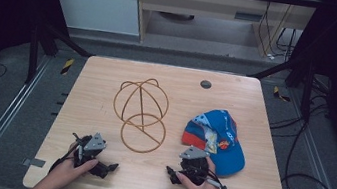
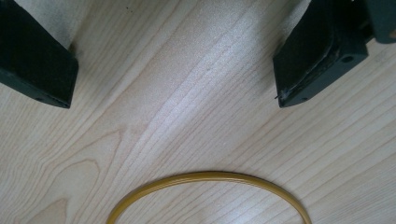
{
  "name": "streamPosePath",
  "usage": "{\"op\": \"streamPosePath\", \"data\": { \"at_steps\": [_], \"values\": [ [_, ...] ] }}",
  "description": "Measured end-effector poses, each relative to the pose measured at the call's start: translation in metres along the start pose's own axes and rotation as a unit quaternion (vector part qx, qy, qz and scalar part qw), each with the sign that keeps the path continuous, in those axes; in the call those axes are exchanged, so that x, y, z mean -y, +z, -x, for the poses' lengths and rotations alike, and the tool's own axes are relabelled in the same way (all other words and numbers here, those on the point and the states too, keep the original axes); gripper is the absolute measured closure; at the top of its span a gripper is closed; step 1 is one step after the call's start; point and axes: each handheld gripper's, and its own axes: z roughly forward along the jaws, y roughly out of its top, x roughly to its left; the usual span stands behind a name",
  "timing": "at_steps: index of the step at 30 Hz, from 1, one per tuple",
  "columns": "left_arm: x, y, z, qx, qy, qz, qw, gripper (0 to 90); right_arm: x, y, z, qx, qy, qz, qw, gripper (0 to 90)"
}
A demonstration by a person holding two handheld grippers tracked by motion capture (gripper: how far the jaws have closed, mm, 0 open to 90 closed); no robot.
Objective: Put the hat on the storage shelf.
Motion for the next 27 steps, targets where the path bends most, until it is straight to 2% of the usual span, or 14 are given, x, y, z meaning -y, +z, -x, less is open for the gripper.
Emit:
{"op": "streamPosePath", "data": {
  "at_steps": [10,13,14,16,21,27],
  "values": [
    [0.000,0.000,0.001,-0.002,-0.002,0.000,1.0000,0.0,0.000,0.000,0.000,0.001,0.001,0.001,1.0000,10.7],
    [0.000,0.000,0.001,-0.002,-0.002,0.000,1.0000,0.0,0.000,-0.001,0.001,0.002,0.006,0.002,1.0000,14.6],
    [0.000,0.000,0.001,-0.002,-0.002,0.000,1.0000,0.0,-0.001,-0.002,0.002,0.008,0.005,-0.001,1.0000,17.8],
    [0.000,0.000,0.001,-0.002,-0.002,0.000,1.0000,0.0,-0.003,-0.004,0.002,0.017,0.011,-0.006,0.9998,17.7],
    [0.000,0.000,0.001,-0.002,-0.002,0.000,1.0000,0.0,-0.024,-0.027,0.005,0.017,-0.009,-0.015,0.9997,15.2],
    [0.000,0.000,0.001,-0.002,-0.003,0.000,1.0000,0.0,-0.046,-0.056,0.024,0.032,-0.023,-0.021,0.9990,16.9]
  ]
}}
